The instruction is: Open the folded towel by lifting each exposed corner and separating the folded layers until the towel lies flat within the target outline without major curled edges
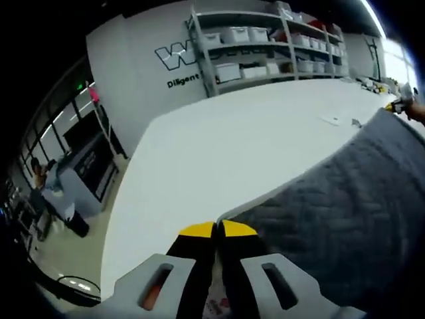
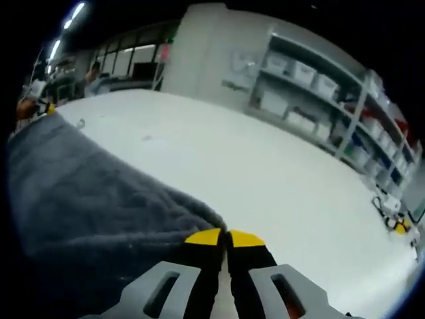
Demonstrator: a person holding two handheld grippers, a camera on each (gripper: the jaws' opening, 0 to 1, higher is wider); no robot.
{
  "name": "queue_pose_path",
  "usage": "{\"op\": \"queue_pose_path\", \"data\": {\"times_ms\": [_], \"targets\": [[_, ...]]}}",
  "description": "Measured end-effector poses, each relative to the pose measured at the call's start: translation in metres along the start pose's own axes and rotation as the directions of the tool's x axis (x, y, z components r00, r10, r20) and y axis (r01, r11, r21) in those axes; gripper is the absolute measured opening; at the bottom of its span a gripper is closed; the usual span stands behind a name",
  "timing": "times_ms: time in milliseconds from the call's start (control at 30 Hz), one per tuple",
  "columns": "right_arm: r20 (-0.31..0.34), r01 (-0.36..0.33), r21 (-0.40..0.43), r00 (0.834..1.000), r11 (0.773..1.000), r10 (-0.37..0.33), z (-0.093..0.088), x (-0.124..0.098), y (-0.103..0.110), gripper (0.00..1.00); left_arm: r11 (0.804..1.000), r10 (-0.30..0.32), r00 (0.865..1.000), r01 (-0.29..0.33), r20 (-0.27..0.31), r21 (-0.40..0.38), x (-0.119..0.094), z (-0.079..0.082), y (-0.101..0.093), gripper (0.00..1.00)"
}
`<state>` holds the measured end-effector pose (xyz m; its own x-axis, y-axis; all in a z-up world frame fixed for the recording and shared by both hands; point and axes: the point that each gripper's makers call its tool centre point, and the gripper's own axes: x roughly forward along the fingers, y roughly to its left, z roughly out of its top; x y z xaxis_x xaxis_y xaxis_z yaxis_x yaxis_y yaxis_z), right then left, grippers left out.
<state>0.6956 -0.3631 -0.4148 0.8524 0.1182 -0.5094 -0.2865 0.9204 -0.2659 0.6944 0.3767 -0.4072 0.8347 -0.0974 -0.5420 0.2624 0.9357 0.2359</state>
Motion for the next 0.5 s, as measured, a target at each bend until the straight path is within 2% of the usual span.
{"op": "queue_pose_path", "data": {"times_ms": [67,200,233,500], "targets": [[0.001,0.001,0.003,1.000,1.000,-0.001,0.001,0.002,-0.002,0.00,1.000,0.003,1.000,-0.003,-0.001,0.001,-0.003,0.001,-0.008,0.01],[0.007,0.000,0.023,1.000,1.000,0.000,0.002,0.005,-0.006,0.00,1.000,0.008,1.000,-0.008,0.004,0.003,0.001,0.003,-0.008,0.01],[0.008,-0.002,0.031,1.000,1.000,0.002,0.002,0.006,-0.007,0.00,1.000,0.008,1.000,-0.008,0.008,0.001,-0.003,0.002,-0.016,0.01],[0.009,0.005,0.058,1.000,0.998,-0.006,0.005,0.010,-0.007,0.00,1.000,0.008,1.000,-0.009,0.018,0.029,0.001,0.005,-0.019,0.01]]}}
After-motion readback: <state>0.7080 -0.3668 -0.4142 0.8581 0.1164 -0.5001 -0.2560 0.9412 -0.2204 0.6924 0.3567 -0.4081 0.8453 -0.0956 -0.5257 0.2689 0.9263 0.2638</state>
